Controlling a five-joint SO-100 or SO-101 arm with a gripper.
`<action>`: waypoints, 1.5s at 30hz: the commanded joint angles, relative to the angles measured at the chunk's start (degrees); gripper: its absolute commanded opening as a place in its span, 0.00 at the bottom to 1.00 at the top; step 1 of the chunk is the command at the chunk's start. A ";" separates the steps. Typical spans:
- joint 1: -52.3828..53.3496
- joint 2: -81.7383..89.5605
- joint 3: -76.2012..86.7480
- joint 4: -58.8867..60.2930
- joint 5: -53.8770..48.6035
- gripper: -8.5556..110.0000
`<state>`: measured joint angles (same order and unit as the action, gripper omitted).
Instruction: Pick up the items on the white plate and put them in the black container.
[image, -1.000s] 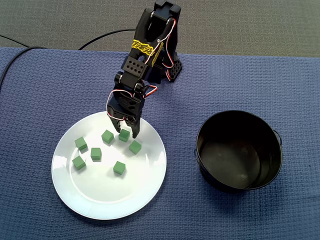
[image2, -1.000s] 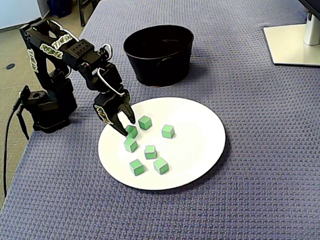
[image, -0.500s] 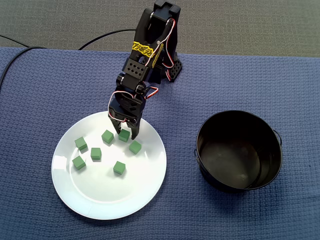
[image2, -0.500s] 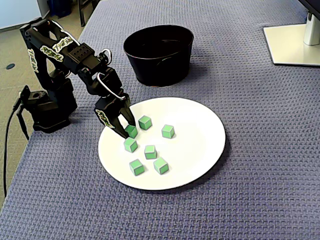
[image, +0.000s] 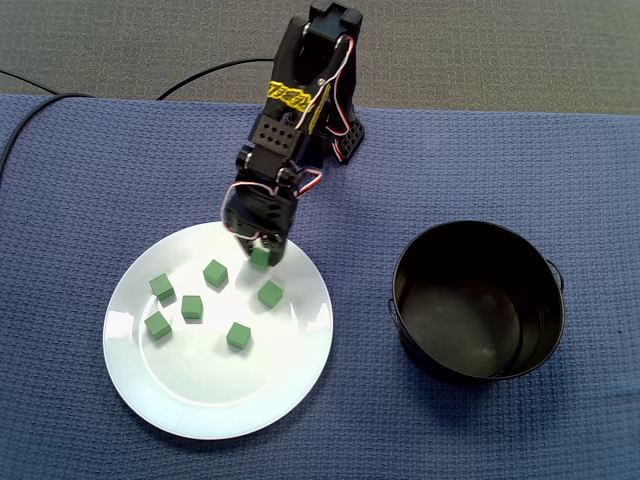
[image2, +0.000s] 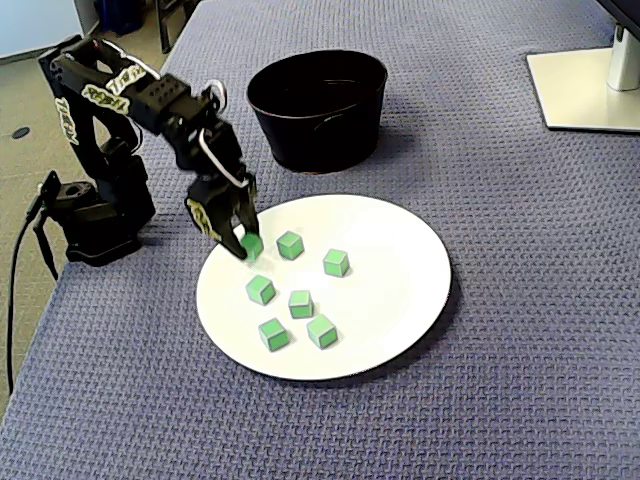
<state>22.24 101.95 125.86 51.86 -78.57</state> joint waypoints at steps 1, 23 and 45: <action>-4.75 7.82 -8.35 11.60 7.82 0.07; -46.14 0.26 -54.49 19.42 55.02 0.07; -52.47 -17.75 -51.42 20.30 57.74 0.33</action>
<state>-29.62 78.75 77.34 68.20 -21.01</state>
